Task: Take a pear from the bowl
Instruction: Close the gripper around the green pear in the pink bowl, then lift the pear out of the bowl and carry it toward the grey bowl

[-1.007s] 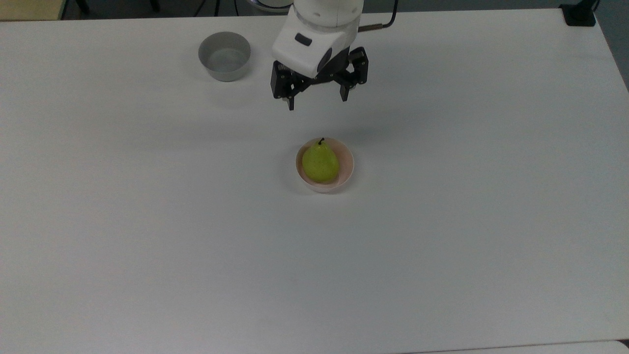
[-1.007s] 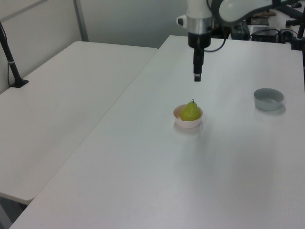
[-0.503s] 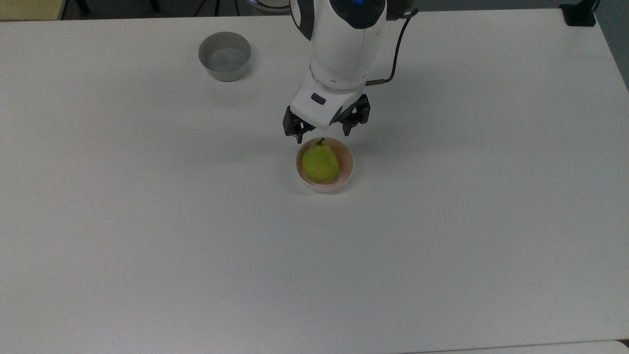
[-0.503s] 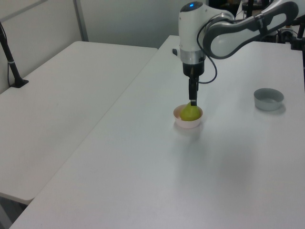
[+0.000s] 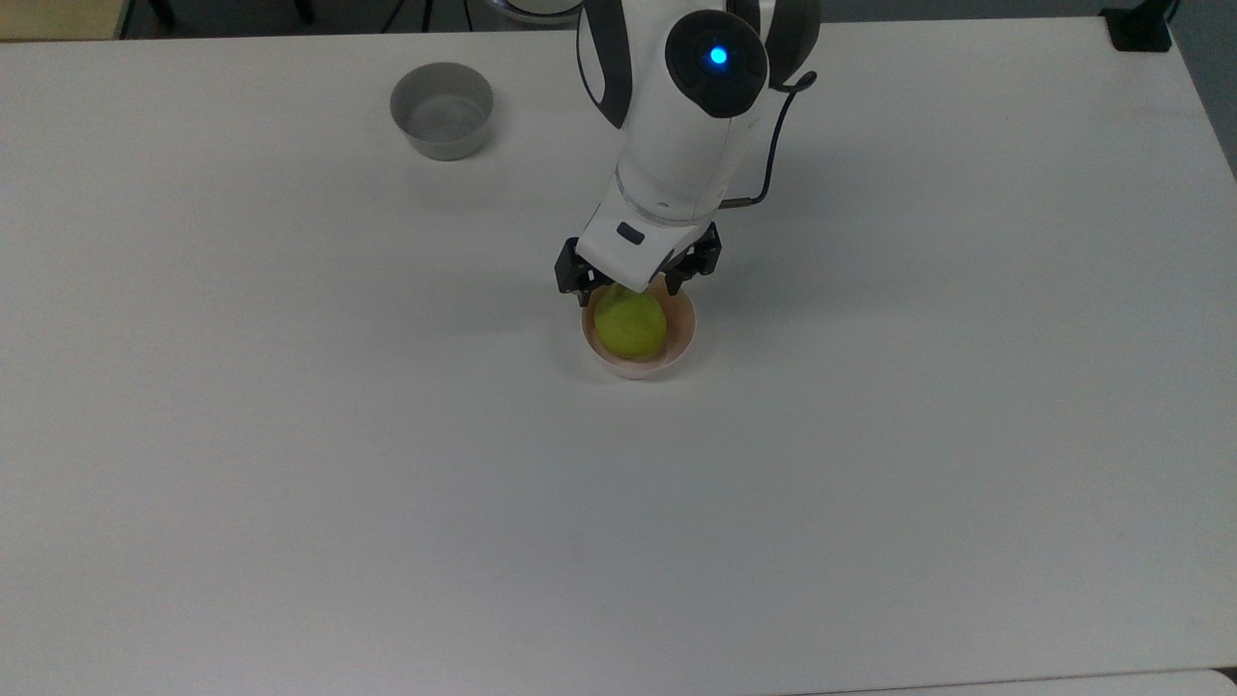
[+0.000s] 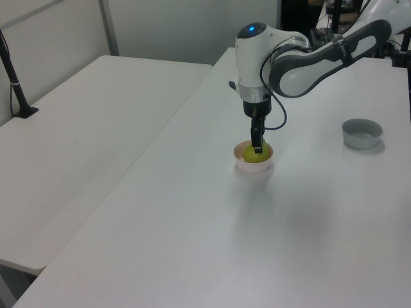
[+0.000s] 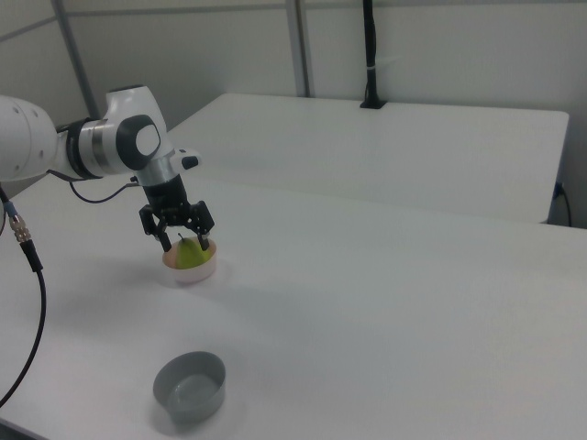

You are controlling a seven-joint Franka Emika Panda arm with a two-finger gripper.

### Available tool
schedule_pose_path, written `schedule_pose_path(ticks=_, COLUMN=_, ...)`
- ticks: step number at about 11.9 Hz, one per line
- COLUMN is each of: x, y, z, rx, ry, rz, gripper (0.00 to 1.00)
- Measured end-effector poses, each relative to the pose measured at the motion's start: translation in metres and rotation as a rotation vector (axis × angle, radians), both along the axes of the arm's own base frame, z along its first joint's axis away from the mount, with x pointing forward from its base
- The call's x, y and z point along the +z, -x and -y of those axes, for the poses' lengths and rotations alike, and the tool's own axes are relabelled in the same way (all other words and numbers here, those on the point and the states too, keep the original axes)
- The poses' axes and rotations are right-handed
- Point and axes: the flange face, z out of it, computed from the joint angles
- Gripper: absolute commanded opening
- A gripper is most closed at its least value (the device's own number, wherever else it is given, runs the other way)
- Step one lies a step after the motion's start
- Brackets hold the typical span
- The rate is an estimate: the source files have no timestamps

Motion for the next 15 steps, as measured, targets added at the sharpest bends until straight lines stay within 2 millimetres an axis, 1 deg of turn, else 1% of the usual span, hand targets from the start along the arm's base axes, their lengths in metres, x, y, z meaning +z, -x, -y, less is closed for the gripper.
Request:
schedule_pose_path(ticks=1, x=-0.0089, y=-0.0019, z=-0.0007, rx=0.001, ry=-0.001, rz=-0.001, gripper=0.85)
schedule_pose_path(ticks=2, x=-0.0138, y=-0.0025, z=-0.0010, rx=0.001, ry=-0.001, rz=-0.004, gripper=0.81)
schedule_pose_path(ticks=4, x=-0.0159, y=-0.0040, z=-0.0017, rx=0.003, ry=-0.005, rz=0.004, gripper=0.54)
schedule_pose_path(ticks=5, x=-0.0157, y=-0.0042, z=-0.0018, rx=0.003, ry=-0.005, rz=0.006, gripper=0.43)
schedule_pose_path(ticks=6, x=-0.0157, y=-0.0043, z=-0.0019, rx=0.003, ry=-0.005, rz=0.007, gripper=0.37)
schedule_pose_path(ticks=7, x=-0.0142, y=-0.0048, z=-0.0020, rx=0.003, ry=-0.006, rz=0.010, gripper=0.33)
schedule_pose_path(ticks=9, x=-0.0141, y=-0.0050, z=-0.0021, rx=0.003, ry=-0.006, rz=0.010, gripper=0.30)
schedule_pose_path(ticks=13, x=-0.0139, y=-0.0050, z=-0.0021, rx=0.003, ry=-0.006, rz=0.011, gripper=0.30)
schedule_pose_path(ticks=15, x=-0.0106, y=-0.0053, z=-0.0026, rx=0.003, ry=-0.007, rz=0.016, gripper=0.30)
